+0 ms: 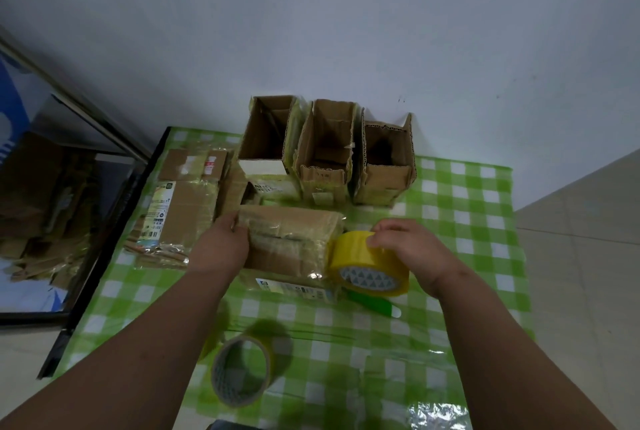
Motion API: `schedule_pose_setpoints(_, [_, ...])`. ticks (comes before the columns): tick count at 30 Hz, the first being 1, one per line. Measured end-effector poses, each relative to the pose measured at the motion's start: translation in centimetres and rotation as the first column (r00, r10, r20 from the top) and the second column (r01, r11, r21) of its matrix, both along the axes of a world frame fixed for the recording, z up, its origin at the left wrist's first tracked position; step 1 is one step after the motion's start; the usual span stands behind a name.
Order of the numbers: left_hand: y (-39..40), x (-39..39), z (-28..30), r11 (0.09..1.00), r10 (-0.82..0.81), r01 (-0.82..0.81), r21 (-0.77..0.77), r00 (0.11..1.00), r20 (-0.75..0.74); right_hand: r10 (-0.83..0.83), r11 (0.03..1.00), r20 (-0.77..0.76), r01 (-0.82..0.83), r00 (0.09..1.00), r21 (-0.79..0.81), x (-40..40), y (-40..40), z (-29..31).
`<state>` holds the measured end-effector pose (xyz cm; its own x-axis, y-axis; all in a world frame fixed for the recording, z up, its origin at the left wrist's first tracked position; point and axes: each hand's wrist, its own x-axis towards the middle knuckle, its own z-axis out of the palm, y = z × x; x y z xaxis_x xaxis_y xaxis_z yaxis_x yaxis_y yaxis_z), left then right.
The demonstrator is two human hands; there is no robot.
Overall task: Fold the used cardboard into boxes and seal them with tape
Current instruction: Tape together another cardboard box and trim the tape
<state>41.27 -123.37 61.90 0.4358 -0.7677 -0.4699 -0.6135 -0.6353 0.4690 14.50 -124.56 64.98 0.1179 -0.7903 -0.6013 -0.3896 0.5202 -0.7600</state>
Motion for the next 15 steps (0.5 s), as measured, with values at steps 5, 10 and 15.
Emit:
schedule_pose_setpoints(5, [1.7, -1.0, 0.2, 0.898, -0.399, 0.300, 0.323, 0.865, 0.304, 0.040, 0.995, 0.024, -0.042, 0.999, 0.091, 1.5, 2.7, -2.2])
schedule_pose_setpoints(10, [3.5, -2.7, -1.0, 0.854, -0.518, 0.493, 0.167, 0.773, 0.368, -0.107, 0.985, 0.095, 0.092, 0.990, 0.146, 2.2, 5.7, -3.3])
schedule_pose_setpoints(15, [3.3, -2.1, -2.7, 0.755, -0.655, 0.608, 0.244, 0.693, 0.300, -0.165, 0.978, 0.151, 0.142, 0.975, 0.152, 3.4, 7.9, -3.8])
